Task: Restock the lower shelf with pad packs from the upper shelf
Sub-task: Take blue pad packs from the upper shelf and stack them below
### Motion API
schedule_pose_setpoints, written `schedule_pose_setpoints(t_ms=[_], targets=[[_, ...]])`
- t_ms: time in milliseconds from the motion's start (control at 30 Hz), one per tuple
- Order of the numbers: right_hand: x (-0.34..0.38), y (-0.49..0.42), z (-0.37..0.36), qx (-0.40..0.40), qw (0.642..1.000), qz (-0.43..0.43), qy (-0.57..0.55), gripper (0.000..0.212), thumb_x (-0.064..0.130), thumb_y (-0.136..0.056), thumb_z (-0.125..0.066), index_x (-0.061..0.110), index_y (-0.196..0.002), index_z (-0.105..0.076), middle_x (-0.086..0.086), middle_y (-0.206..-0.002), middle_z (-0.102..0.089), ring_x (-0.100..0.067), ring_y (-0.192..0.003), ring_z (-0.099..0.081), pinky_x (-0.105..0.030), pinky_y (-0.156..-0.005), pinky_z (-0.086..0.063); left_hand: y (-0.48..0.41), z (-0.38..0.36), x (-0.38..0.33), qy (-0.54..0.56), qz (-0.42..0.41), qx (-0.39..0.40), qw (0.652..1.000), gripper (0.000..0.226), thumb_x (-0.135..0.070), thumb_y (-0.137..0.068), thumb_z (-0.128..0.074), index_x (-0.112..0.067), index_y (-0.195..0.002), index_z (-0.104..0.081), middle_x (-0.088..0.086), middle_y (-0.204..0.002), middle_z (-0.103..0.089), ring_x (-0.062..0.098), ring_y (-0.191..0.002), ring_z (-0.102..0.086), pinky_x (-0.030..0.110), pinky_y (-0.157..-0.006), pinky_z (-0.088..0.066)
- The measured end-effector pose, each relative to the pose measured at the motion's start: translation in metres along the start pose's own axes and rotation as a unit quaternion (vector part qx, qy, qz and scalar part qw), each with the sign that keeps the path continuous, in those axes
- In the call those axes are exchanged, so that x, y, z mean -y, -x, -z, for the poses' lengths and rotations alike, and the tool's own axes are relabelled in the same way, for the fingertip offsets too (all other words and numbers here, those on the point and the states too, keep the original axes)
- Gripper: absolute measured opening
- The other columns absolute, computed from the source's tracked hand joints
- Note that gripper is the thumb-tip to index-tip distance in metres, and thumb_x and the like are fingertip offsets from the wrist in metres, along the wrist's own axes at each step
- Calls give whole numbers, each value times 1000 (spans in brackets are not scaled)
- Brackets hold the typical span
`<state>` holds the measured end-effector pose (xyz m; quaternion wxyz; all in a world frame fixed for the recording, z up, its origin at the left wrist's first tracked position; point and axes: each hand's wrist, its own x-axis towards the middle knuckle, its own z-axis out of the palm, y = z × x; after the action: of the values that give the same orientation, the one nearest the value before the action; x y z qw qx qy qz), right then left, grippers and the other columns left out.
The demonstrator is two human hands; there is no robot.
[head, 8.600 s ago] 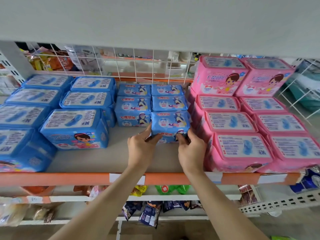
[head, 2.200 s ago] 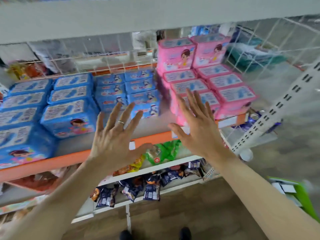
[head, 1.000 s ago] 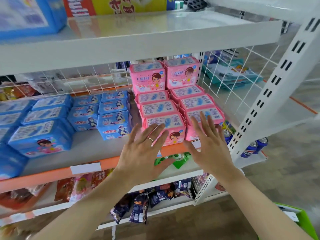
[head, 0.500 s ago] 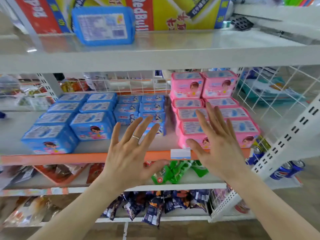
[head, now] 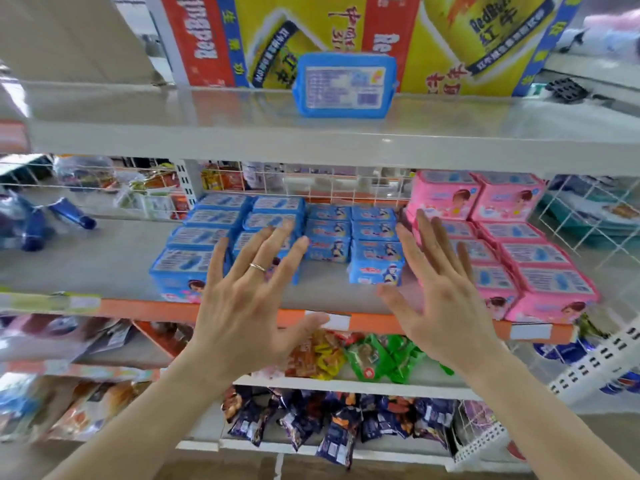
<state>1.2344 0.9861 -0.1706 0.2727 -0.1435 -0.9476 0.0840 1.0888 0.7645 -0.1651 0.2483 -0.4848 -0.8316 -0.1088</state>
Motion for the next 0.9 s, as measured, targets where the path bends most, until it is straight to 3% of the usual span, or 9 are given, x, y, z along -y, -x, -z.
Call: schedule_pose_setpoints(t_ms=[167, 467, 700, 900], targets=[[46, -14, -6, -19, 1000, 19, 4, 77, 64, -94, -36, 29, -158, -12, 3, -168, -3, -17, -155, 2, -35, -125, 5, 11, 19, 42, 0, -2, -31, 1000, 87, -78, -88, -35, -16, -148, -46, 8, -160, -36, 30, -144, -39, 68, -113, -23], [102, -39, 3, -65, 997, 27, 37, 77, 65, -95, -33, 24, -159, -19, 4, -167, -3, -16, -155, 1, -44, -125, -3, 15, 43, 89, 21, -17, -111, 994, 85, -77, -91, -33, -15, -147, -44, 9, -157, -40, 29, -143, -40, 67, -114, -24], [118, -55, 18, -122, 989, 29, 84, 79, 65, -93, -37, 24, -159, -19, 0, -167, -7, -20, -155, -4, -48, -123, -10, -9, 62, 85, 92, -85, -172, 977, 80, -74, -92, -34, -15, -144, -50, 10, -155, -43, 32, -140, -44, 68, -110, -29], [114, -83, 39, -134, 988, 23, 77, 80, 66, -93, -35, 26, -158, -15, 2, -167, -7, -20, -155, -5, -54, -123, -14, -56, 76, 90, 80, -85, -142, 983, 86, -78, -90, -23, -19, -148, -45, 5, -159, -37, 30, -141, -42, 64, -111, -30]])
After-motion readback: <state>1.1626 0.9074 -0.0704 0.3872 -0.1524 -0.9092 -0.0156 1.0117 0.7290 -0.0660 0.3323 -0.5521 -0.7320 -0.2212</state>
